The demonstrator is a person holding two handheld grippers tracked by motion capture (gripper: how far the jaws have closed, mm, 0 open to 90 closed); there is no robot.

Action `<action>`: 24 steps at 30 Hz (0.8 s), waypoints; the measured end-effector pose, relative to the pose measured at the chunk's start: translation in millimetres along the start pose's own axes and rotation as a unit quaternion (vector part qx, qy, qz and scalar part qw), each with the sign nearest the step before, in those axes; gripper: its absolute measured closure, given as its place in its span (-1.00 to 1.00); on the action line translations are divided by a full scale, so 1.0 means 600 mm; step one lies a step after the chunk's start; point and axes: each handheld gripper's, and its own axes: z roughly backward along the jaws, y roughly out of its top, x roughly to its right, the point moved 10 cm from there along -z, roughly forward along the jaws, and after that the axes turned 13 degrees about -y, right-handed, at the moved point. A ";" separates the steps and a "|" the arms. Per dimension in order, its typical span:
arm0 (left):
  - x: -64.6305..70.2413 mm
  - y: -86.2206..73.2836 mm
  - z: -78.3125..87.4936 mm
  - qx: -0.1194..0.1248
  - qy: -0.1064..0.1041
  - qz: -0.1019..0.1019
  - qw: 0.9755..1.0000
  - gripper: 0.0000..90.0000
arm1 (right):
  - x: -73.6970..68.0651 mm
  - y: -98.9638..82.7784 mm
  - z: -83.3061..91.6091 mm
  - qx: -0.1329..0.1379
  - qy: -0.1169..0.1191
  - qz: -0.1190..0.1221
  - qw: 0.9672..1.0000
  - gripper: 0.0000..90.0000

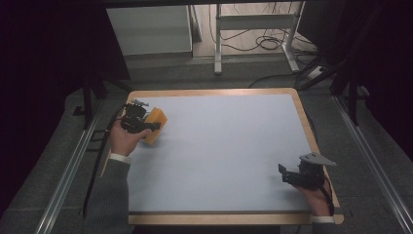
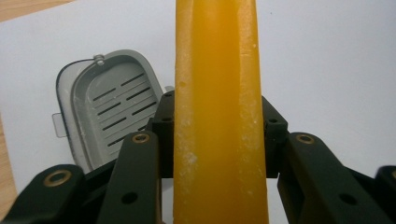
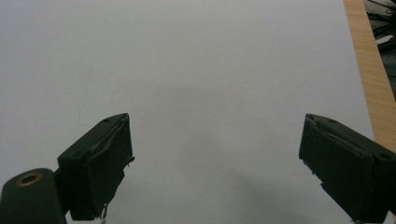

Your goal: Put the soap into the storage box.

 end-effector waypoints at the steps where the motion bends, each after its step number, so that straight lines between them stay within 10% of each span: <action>1: -0.001 0.001 0.003 0.000 -0.004 0.001 1.000 0.35 | -0.001 0.000 -0.001 -0.001 0.001 0.002 1.000 -0.79; 24: -0.055 0.019 -0.016 -0.005 0.006 0.040 0.999 0.35 | 0.007 -0.003 0.000 0.001 -0.009 -0.001 1.000 -0.79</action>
